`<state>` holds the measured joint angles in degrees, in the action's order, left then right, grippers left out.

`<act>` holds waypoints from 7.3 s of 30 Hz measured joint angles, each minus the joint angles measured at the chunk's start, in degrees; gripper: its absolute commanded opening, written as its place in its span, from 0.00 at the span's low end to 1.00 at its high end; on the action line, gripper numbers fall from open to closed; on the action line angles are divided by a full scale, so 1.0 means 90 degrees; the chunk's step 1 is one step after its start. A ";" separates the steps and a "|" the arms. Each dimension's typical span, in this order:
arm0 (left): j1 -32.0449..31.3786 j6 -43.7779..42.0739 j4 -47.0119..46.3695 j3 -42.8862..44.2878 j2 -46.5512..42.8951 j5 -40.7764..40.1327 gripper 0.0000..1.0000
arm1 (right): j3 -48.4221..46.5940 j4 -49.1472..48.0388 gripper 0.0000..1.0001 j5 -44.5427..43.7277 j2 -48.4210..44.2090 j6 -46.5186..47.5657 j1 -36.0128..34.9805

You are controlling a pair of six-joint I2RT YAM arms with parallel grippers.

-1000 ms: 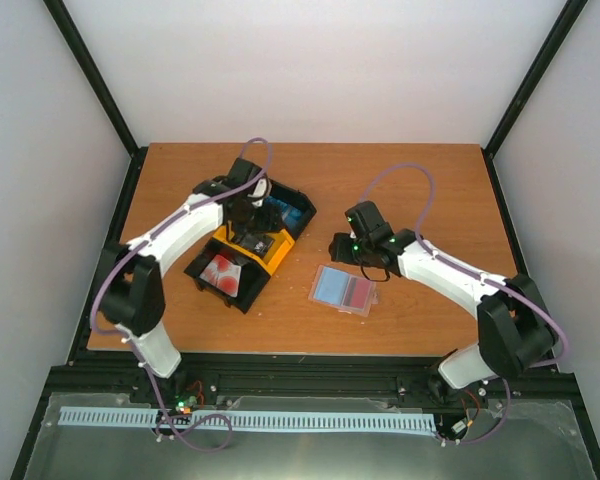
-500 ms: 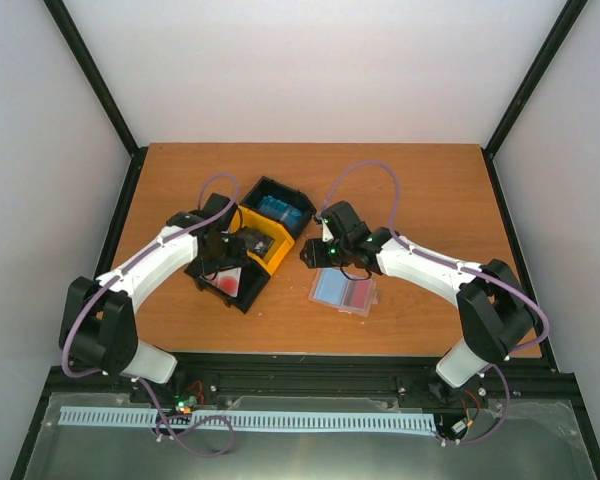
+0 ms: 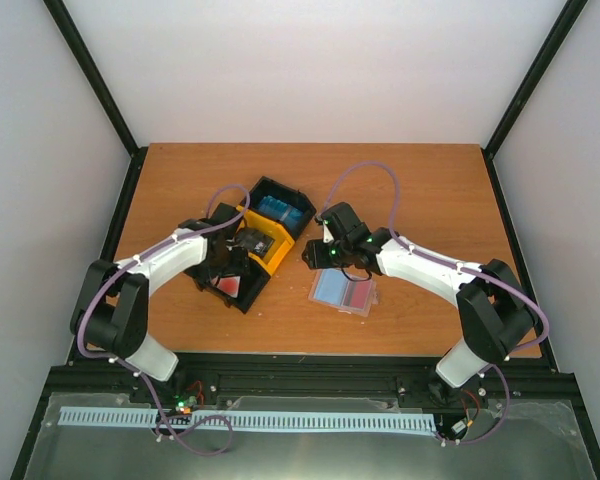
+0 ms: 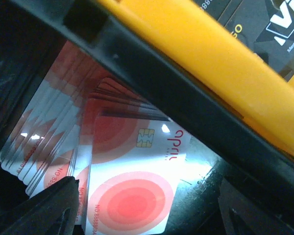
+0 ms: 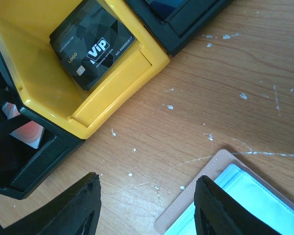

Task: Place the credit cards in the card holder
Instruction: Pick up the credit card from the storage box.

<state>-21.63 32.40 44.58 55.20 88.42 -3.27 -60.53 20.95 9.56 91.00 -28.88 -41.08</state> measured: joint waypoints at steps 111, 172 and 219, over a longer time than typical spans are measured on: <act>0.0765 -0.0138 -0.1681 -0.1035 -0.0335 0.4673 0.47 | -0.1557 0.0330 0.40 0.0418 0.2599 0.0899 -0.1127; 0.0760 -0.1112 0.0291 0.0022 -0.2144 0.2744 0.00 | -0.1158 0.0032 0.52 0.0189 0.0466 0.0454 -0.0665; 0.0758 0.1770 -0.4624 0.0010 -0.1970 0.6681 0.65 | 0.0170 -0.4085 0.03 0.3755 -0.0923 -0.3092 0.0597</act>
<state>-14.81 48.34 2.96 55.29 70.70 56.86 -59.00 -15.81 43.35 82.70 -56.71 -35.70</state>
